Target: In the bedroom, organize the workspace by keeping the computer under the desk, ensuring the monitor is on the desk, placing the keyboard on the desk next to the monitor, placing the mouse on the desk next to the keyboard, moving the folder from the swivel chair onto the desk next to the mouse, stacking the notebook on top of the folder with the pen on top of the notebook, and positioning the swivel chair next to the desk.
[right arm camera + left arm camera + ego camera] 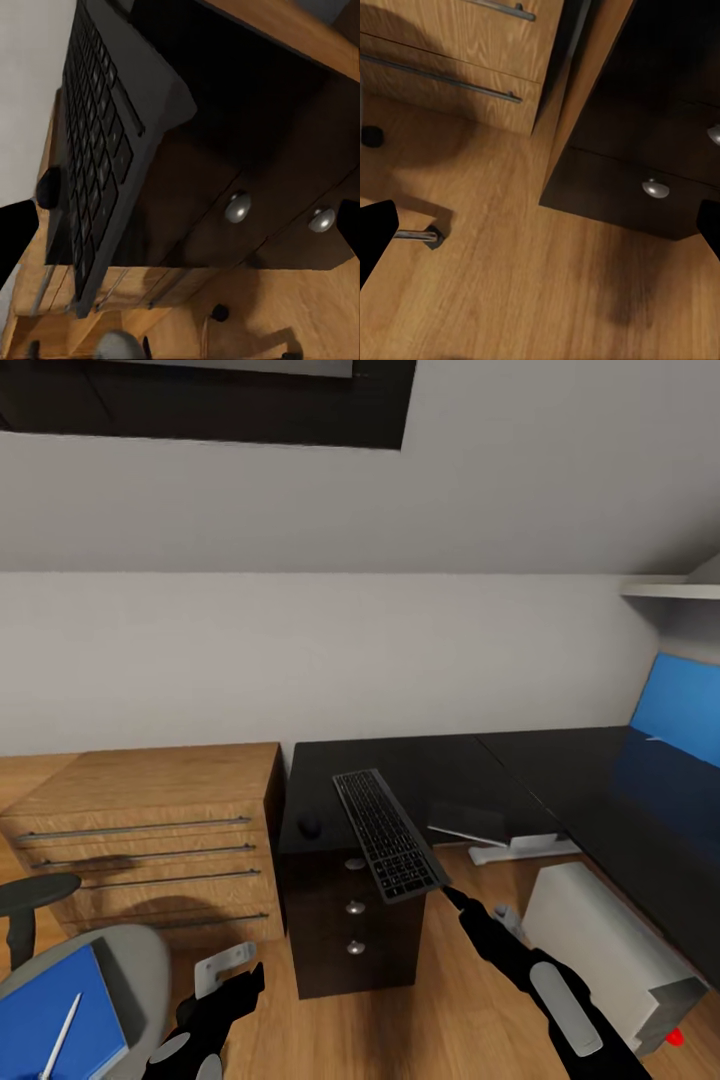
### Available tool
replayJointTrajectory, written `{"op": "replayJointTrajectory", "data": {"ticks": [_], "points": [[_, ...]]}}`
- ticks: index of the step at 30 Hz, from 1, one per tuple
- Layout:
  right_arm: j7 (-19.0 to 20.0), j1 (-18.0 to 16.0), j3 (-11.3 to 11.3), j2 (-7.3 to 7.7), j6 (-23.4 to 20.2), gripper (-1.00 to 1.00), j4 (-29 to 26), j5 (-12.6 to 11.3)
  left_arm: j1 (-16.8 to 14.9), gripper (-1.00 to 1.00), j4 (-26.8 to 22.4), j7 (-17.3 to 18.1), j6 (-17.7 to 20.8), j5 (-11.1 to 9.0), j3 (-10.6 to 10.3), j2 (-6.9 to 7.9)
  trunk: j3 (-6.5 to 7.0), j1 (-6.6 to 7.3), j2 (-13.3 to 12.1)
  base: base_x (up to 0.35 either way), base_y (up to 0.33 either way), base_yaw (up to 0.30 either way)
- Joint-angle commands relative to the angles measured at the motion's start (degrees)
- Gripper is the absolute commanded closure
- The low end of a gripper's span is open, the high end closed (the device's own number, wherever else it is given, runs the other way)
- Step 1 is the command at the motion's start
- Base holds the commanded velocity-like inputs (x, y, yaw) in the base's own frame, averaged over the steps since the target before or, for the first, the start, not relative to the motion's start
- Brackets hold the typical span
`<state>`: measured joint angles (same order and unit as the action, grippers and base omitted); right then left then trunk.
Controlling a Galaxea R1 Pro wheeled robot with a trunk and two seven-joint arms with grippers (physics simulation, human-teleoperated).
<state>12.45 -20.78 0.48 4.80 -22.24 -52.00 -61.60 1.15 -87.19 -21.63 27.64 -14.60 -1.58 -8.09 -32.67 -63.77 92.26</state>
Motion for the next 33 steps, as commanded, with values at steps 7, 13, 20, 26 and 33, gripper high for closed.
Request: {"op": "replayJointTrajectory", "data": {"ticks": [7, 13, 20, 26, 33], "points": [[13.12, 0.03, 1.72, 0.12, 0.12, -1.00, 0.20, 2.70, -0.01, -1.00, -0.09, -0.51, 0.05, -0.60, -0.09, -0.06, -1.31, -1.54, 2.85, 0.000, 0.000, 0.000], [14.08, 0.03, 1.79, 0.12, -0.13, -1.00, 0.72, 3.15, -0.01, -1.00, -0.09, -0.51, 0.04, -0.60, -0.09, -0.08, -2.39, -2.86, 5.26, 0.000, 0.000, 0.000], [14.35, 0.04, 1.76, 0.18, -0.25, -1.00, 1.12, 3.20, -0.01, -1.00, -0.09, -0.51, 0.04, -0.60, -0.09, -0.08, -3.64, -4.40, 8.06, 0.000, 0.000, 0.000], [14.38, 0.04, 1.72, 0.21, -0.26, -1.00, 1.15, 3.22, -0.01, -1.00, -0.09, -0.51, 0.04, -0.53, -0.09, -0.08, -4.72, -5.72, 10.47, 0.000, 0.000, 0.000], [14.41, 0.04, 1.70, 0.26, -0.48, -1.00, 1.38, 3.10, -0.01, -1.00, -0.09, -0.51, 0.04, -0.52, -0.09, -0.08, -5.98, -7.25, 13.28, 0.000, 0.000, 0.000]]}}
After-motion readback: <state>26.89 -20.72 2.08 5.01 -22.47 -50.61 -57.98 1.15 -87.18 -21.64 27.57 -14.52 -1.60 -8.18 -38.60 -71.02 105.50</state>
